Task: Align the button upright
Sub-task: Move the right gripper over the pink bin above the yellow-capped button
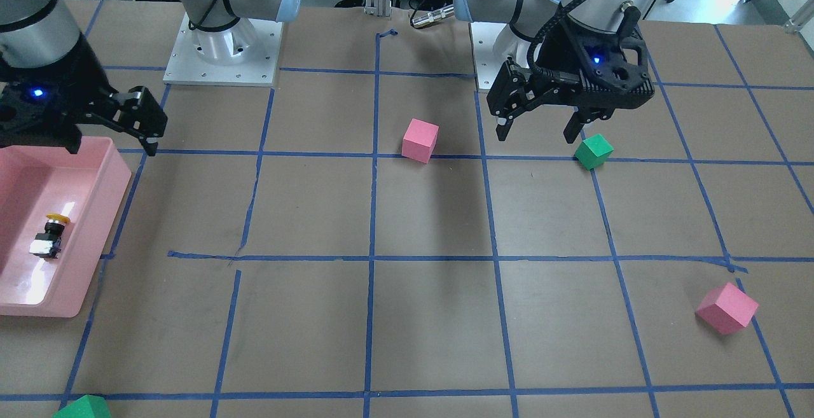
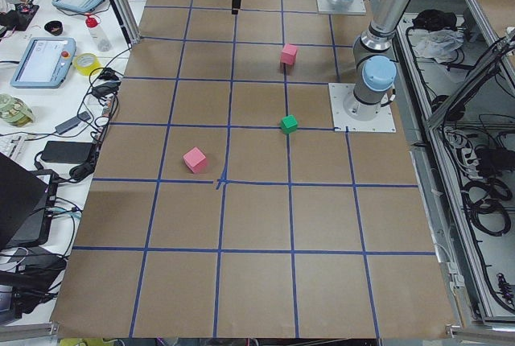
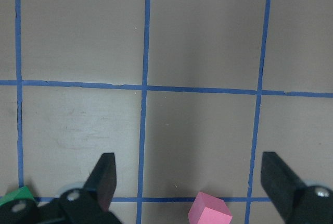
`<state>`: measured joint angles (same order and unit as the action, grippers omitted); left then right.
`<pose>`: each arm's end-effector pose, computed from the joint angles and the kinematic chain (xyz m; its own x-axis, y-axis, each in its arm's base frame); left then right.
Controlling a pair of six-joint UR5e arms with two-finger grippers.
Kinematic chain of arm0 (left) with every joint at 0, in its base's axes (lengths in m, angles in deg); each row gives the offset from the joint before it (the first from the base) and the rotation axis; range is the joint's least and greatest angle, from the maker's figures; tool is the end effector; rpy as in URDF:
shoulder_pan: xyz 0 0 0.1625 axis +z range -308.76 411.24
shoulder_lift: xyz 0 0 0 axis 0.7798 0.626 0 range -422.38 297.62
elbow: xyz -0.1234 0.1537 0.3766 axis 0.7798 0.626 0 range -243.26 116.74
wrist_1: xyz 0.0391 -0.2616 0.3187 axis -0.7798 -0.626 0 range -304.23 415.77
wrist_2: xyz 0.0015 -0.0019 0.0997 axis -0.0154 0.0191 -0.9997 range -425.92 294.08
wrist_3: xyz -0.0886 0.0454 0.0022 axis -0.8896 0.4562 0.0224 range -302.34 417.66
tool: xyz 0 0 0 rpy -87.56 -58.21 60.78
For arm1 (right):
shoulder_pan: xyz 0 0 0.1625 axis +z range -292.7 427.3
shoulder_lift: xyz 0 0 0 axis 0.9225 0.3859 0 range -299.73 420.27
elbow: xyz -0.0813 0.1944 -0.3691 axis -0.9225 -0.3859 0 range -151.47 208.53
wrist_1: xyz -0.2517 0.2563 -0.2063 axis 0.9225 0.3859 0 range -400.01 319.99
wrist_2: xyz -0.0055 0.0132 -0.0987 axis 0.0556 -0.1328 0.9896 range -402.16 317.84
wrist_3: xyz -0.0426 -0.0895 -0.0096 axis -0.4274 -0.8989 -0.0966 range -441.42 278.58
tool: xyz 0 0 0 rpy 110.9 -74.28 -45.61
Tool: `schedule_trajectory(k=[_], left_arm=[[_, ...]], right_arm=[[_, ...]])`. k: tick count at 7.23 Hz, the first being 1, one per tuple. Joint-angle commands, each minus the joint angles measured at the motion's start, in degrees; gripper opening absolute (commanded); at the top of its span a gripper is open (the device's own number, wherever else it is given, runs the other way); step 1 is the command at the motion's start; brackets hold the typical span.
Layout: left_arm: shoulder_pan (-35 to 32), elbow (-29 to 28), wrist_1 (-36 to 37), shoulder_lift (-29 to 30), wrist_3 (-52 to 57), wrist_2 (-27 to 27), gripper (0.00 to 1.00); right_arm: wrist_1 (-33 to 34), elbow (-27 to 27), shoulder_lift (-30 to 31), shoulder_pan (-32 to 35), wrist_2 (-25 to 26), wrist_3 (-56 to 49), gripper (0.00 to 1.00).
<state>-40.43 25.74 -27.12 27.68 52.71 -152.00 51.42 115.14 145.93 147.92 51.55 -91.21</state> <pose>-0.1548 -0.5008 0.5096 -0.9957 -0.0469 0.0794 -0.0573 0.9893 -0.1338 0.0396 -0.5386 0.4812 -0.9978 -0.0069 0.0653 -0.0068 1.0000 0.0026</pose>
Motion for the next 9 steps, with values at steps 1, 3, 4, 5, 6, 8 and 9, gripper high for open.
schedule_trajectory(k=[1, 3, 4, 5, 6, 8, 9], left_arm=[[0.0, 0.81, -0.44, -0.14, 0.37, -0.23, 1.0], [0.0, 0.91, -0.26, -0.06, 0.37, -0.58, 1.0], [0.09, 0.82, -0.35, -0.05, 0.46, -0.66, 1.0], [0.09, 0.82, -0.35, -0.05, 0.37, -0.58, 1.0], [0.17, 0.82, -0.26, -0.05, 0.46, -0.58, 1.0], [0.26, 0.82, -0.35, -0.05, 0.46, -0.58, 1.0], [0.26, 0.82, -0.26, -0.05, 0.46, -0.58, 1.0]], right_arm=[[5.02, 2.33, -2.68, -9.83, -0.2, -8.53, 1.0], [16.36, 5.66, -6.71, -15.99, -0.11, -17.95, 1.0], [18.67, 6.81, -8.13, -18.29, -0.29, -19.9, 1.0], [22.17, 7.95, -10.32, -19.96, -0.12, -20.09, 1.0], [24.21, 8.66, -11.82, -21.28, 0.15, -20.27, 1.0], [26.67, 11.55, -13.93, -22.96, 0.06, -20.54, 1.0], [30.0, 12.96, -15.59, -23.4, 0.67, -20.54, 1.0]])
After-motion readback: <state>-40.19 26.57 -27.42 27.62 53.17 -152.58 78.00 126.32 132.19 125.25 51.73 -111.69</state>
